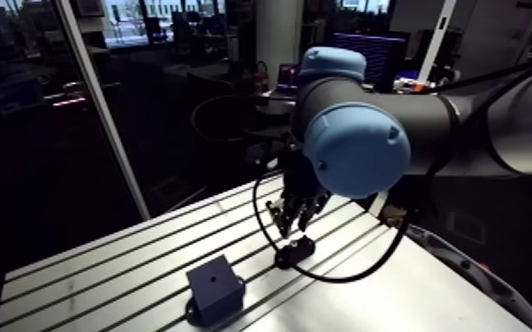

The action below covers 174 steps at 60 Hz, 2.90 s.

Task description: Pick up the M10 bolt and insert it into the hole until fully seated.

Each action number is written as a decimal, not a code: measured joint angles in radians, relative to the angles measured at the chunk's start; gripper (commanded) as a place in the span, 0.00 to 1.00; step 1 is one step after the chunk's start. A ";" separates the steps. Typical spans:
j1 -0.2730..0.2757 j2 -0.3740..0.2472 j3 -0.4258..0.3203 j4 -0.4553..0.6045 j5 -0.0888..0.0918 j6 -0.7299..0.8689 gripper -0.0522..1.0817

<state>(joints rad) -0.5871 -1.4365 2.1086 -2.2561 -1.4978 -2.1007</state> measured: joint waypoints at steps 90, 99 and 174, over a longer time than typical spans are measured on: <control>0.007 0.044 0.040 -0.118 -0.004 -0.106 0.51; 0.008 0.055 0.040 -0.122 -0.007 -0.106 0.51; 0.011 0.069 0.044 -0.126 -0.022 -0.103 0.60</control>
<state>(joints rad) -0.5761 -1.3674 2.1530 -2.3817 -1.5196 -2.2033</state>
